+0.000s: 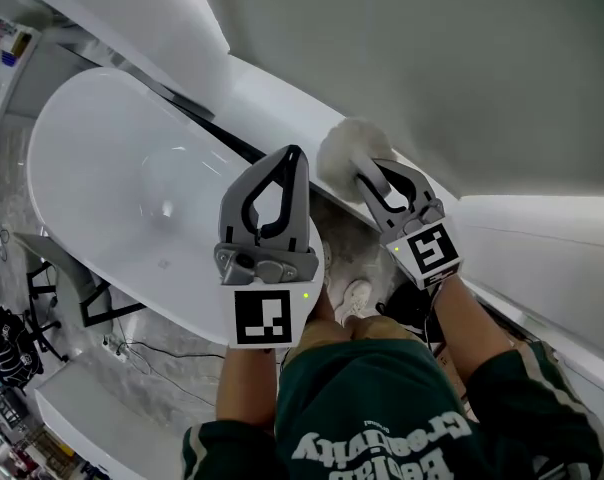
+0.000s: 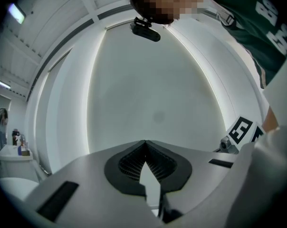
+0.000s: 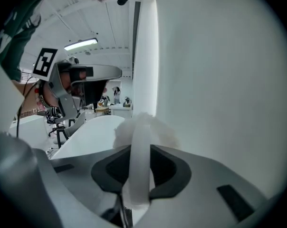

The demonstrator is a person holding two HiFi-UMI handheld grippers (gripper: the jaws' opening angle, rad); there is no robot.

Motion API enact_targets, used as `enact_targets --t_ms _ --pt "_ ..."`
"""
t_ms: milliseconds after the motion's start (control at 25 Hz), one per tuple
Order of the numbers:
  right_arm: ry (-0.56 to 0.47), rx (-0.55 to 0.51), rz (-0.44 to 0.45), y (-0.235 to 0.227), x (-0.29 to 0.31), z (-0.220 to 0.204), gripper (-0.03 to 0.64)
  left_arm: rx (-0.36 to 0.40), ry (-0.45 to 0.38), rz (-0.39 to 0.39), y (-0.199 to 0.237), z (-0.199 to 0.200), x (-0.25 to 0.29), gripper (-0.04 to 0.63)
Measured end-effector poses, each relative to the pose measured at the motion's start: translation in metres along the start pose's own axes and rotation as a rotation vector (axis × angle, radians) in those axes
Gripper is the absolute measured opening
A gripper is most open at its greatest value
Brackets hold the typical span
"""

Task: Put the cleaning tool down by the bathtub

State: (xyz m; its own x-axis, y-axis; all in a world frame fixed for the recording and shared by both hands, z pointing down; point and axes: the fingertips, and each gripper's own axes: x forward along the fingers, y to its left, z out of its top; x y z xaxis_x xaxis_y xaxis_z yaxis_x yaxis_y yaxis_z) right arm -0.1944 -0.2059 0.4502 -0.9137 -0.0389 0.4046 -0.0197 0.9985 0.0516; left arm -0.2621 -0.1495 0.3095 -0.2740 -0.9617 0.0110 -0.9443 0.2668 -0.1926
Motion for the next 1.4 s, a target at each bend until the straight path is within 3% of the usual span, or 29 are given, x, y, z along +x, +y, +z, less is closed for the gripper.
enact_targets --t_ms 640,1120,1400 --pt "0.198 0.024 0.052 0.002 0.086 -0.094 0.098 -0.047 0.006 0.025 0.018 -0.040 -0.019 0.006" --pt "0.358 -0.016 0.130 -0.003 0.154 -0.165 0.098 -0.065 0.076 0.077 0.037 -0.086 -0.032 0.006" --pt "0.404 -0.023 0.156 -0.002 0.188 -0.184 0.098 -0.085 0.095 0.110 0.047 -0.099 -0.039 0.006"
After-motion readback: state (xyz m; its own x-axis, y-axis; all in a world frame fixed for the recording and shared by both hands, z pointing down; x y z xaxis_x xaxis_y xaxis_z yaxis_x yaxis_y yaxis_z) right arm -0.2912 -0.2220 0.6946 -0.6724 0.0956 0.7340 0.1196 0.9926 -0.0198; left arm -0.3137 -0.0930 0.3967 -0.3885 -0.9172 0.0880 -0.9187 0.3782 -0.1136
